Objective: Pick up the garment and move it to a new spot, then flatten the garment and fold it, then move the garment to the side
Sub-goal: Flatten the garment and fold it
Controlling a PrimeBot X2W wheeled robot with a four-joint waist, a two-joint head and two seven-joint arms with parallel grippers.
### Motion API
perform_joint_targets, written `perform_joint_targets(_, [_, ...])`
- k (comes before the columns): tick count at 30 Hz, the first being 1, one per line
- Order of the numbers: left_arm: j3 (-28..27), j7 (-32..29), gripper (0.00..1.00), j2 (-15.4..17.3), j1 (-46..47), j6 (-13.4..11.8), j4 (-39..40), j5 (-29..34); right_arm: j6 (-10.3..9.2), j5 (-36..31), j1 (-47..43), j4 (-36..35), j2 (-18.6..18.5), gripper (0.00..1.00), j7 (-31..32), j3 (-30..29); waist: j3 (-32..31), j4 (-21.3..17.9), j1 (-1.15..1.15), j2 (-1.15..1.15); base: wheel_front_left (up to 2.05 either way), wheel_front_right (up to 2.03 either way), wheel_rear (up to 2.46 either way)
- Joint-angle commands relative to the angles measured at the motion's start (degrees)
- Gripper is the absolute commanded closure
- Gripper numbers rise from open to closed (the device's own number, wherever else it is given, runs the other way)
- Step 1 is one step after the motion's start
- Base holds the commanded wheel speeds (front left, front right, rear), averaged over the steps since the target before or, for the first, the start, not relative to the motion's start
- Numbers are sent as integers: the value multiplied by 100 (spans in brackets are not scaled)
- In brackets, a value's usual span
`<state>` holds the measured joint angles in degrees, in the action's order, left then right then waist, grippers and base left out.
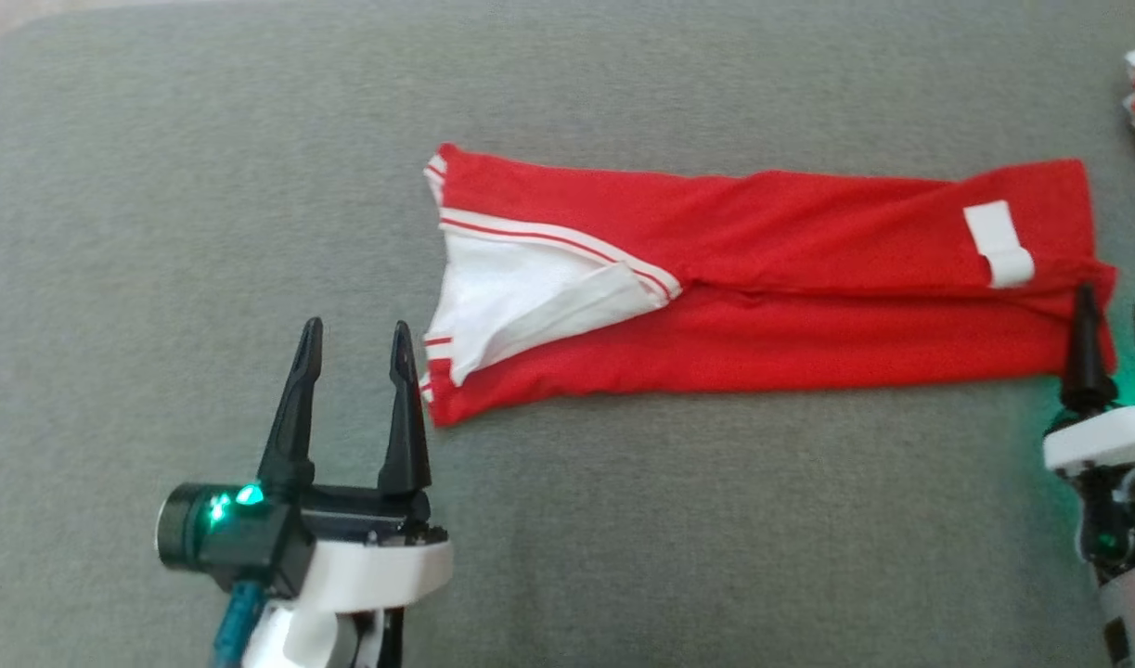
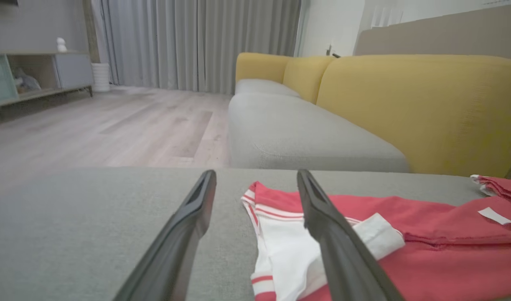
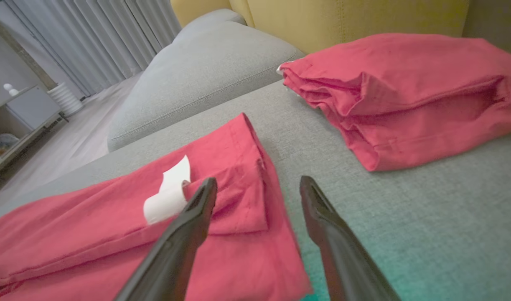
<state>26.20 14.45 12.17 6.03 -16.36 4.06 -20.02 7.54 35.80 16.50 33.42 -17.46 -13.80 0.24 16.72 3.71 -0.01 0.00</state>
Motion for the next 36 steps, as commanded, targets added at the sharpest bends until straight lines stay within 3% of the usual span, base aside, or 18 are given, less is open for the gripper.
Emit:
perform_joint_targets(1, [-351,54,0,-119,-12,99,200,275,-5,-145,225,74,-107,0,-75,-63,-63,159,1,0,0,0,0])
perform_joint_targets(6, [-604,54,0,-537,-293,462,189,768,-5,-331,483,913,-108,0,357,-436,-119,377,1,0,0,0,0])
perform_joint_targets(7, [-637,54,0,-589,-321,528,180,836,-5,-358,505,1032,-87,30,484,-453,-125,418,1,0,0,0,0])
perform_joint_targets(8, [-675,54,0,-631,-347,582,173,894,-5,-358,522,1111,-53,80,596,-460,-128,442,1,0,0,0,0])
perform_joint_targets(9, [-717,54,0,-668,-370,631,167,948,-5,-333,530,1167,-12,100,699,-473,-132,462,1,0,0,0,0])
perform_joint_targets(14, [-894,54,0,-792,-454,910,122,1075,-5,-287,499,1006,31,100,750,-462,-149,458,1,0,0,0,0])
perform_joint_targets(20, [-1040,54,0,-866,-522,1147,90,1211,-5,-353,524,719,-507,100,634,-818,-273,334,1,0,0,0,0])
perform_joint_targets(25, [-1141,54,0,-889,-583,1259,58,1256,-5,-408,645,152,-704,100,902,-946,-360,227,1,0,0,0,0])
perform_joint_targets(30, [-1215,54,0,-908,-614,1378,-8,1308,-5,-261,698,-1366,-312,100,1405,-501,-454,187,1,0,0,0,0])
perform_joint_targets(36, [-1162,54,0,-920,-641,1479,-111,1357,-5,-220,503,-2966,332,100,2034,611,-523,265,1,0,0,0,0])
